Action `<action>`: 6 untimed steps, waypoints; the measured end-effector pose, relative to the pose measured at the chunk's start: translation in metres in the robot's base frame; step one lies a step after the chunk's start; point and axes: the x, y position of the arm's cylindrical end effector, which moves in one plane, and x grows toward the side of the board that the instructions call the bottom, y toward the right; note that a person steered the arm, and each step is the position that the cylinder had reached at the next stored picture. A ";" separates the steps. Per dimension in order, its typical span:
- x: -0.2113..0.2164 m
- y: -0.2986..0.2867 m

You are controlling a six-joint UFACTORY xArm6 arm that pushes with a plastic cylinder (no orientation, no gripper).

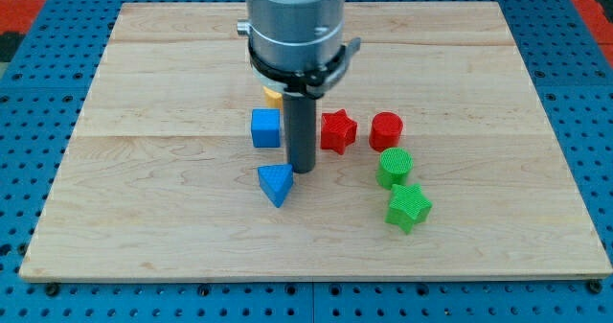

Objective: Place the red star on top of red circle

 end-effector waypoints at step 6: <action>-0.110 0.039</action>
